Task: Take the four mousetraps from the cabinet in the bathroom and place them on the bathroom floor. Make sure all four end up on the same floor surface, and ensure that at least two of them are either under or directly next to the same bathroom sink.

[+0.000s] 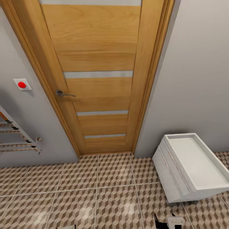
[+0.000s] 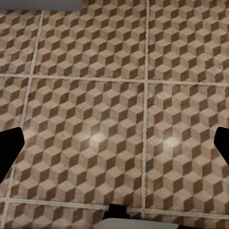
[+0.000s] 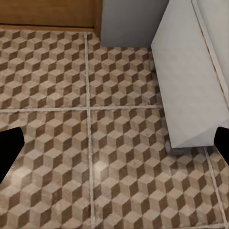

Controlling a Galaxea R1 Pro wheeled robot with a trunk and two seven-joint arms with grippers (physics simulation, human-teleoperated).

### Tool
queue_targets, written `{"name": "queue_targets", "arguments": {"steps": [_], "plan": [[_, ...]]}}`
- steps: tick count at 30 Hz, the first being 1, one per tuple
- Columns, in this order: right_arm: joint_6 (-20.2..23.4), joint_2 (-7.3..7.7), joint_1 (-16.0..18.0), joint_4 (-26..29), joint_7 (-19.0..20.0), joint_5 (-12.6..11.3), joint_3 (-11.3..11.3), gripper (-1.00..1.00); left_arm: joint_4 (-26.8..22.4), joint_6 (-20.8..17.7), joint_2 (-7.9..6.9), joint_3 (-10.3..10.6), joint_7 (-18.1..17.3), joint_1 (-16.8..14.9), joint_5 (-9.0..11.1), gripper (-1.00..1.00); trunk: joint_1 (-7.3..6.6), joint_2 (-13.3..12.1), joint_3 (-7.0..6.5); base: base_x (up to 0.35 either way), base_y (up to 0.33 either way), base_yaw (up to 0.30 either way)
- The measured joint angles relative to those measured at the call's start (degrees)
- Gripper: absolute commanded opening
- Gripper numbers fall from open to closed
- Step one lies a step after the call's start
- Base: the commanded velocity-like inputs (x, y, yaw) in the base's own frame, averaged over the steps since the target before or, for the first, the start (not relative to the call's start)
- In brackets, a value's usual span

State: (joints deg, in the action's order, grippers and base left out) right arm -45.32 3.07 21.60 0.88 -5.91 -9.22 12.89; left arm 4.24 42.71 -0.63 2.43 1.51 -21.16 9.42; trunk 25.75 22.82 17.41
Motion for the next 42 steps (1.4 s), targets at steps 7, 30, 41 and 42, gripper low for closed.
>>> {"name": "queue_targets", "arguments": {"steps": [7, 30, 41, 42], "plan": [[0.0, 0.0, 0.0, 0.0, 0.0, 0.0, 0.01, 1.0, 0.0, -0.03, 0.0, 0.0, 0.0, 0.01, 0.0, 1.0, 0.0, 0.0, 0.0, 0.0, 0.0, 0.288], [0.0, 0.0, 0.0, 0.0, 0.0, -0.01, -0.01, 1.0, 0.0, -0.06, 0.0, -0.01, 0.0, 0.01, -0.01, 1.0, 0.0, 0.0, 0.0, 0.0, 0.0, 0.288], [0.0, 0.0, 0.0, 0.0, 0.0, -0.01, 0.01, 1.0, 0.0, -0.06, 0.0, 0.0, 0.0, 0.0, -0.01, 1.0, 0.0, 0.0, 0.0, 0.0, 0.0, 0.288], [0.0, 0.0, 0.0, 0.0, 0.0, -0.01, 0.01, 1.0, 0.0, -0.06, 0.0, 0.0, 0.0, 0.0, -0.01, 1.0, 0.0, 0.0, 0.0, 0.0, 0.0, 0.288]]}}
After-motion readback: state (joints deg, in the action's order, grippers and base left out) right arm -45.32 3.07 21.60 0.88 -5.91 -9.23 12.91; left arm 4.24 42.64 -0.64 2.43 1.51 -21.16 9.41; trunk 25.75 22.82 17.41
